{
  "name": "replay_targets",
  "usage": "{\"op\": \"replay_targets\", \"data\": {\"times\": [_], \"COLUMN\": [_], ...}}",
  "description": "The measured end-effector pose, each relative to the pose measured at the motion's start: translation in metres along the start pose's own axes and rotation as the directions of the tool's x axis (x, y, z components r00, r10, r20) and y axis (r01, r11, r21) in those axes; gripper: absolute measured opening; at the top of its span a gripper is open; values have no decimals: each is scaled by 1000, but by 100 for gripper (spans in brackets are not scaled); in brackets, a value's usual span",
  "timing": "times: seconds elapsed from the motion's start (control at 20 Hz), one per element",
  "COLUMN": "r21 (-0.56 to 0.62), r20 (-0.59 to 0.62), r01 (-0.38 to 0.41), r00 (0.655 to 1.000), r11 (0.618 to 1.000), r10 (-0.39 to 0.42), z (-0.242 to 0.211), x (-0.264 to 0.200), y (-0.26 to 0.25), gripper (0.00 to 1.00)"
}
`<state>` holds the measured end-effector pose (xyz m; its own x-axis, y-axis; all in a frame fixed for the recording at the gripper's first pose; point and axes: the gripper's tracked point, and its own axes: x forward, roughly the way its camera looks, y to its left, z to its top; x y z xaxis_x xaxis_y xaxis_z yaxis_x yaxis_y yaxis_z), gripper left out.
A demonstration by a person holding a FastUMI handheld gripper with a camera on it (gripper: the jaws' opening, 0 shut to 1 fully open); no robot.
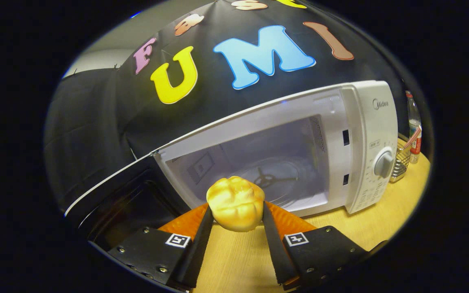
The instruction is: Open the microwave, put the food inside, and close the microwave door.
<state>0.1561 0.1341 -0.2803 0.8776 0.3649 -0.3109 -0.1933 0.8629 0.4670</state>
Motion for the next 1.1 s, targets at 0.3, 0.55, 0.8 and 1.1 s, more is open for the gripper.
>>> {"op": "replay_targets", "data": {"times": [0.3,0.55,0.8,1.1], "r21": [167,211,175,155], "r20": [23,20,55,75], "r01": [58,97,129,127], "r00": [998,994,989,987], "r11": [984,973,976,980], "r10": [-62,-104,-140,-140], "z": [-5,-14,-5,7], "x": [57,89,93,66], "y": [-8,-18,-28,-24], "gripper": [69,69,80,98]}}
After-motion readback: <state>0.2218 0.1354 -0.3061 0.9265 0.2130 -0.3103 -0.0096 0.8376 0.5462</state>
